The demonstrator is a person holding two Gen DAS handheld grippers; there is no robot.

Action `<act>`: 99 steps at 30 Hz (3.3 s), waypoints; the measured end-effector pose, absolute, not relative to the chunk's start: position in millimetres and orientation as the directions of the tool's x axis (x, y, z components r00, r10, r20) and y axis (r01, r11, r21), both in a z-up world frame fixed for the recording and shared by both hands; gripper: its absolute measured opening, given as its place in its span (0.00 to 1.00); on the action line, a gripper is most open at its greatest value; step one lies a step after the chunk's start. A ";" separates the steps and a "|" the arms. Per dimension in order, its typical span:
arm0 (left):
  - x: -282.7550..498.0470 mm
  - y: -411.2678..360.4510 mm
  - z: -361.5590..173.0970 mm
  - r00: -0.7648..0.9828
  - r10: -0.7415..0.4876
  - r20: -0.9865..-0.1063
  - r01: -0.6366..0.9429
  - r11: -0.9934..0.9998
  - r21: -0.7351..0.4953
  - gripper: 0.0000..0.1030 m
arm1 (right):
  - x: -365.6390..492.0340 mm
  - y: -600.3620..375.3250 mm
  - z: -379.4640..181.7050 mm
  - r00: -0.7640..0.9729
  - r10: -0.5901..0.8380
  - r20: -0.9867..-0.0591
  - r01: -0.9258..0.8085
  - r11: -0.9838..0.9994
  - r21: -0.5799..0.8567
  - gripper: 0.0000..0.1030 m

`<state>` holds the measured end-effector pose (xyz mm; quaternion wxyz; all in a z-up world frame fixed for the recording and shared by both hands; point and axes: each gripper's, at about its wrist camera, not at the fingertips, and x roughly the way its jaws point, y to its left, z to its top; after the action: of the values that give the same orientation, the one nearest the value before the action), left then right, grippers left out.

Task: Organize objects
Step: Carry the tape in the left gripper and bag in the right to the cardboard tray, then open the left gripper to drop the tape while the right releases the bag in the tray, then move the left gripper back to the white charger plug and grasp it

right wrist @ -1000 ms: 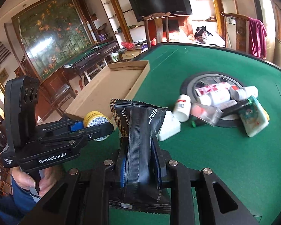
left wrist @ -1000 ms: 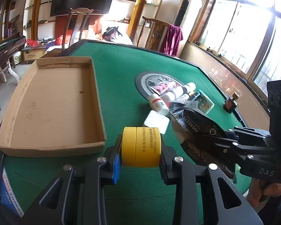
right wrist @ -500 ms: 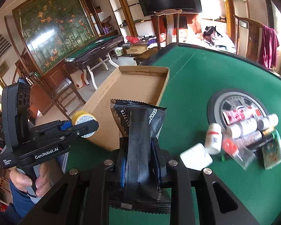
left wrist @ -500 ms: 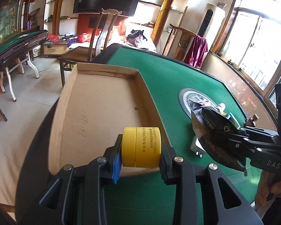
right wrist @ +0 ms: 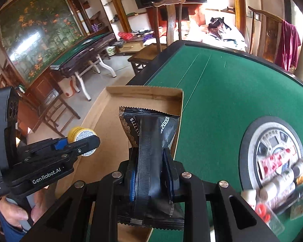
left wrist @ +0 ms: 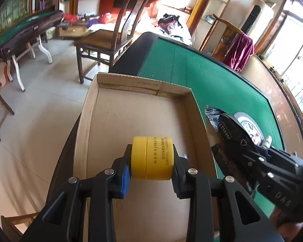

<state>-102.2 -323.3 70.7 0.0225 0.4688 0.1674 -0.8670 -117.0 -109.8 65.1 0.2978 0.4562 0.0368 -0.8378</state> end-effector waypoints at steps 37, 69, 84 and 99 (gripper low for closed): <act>-210.5 -335.3 26.5 -0.487 0.132 -0.863 0.268 -0.918 -0.291 0.49 | -197.3 -162.8 3.0 -0.416 -0.388 -0.822 0.488 -0.858 0.158 0.27; -116.2 -299.7 85.0 -0.604 0.169 -0.779 0.177 -0.925 -0.337 0.65 | -135.0 -76.5 53.8 -0.405 -0.523 -0.750 0.487 -0.817 0.307 0.45; -60.1 -159.9 96.3 -0.610 0.296 -0.735 -0.081 -0.946 -0.313 0.72 | -76.8 71.1 58.0 -0.461 -0.564 -0.685 0.468 -0.810 0.352 0.55; -41.0 -54.0 39.2 -0.564 0.158 -0.811 -0.229 -0.973 -0.030 0.77 | -75.4 193.7 34.8 -0.530 -0.566 -0.632 0.343 -0.824 0.450 0.59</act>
<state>-41.0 -54.0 39.2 -0.1093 0.4542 -0.0391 -0.8833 -75.4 193.7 34.8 0.2629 0.4076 -0.1367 -0.8638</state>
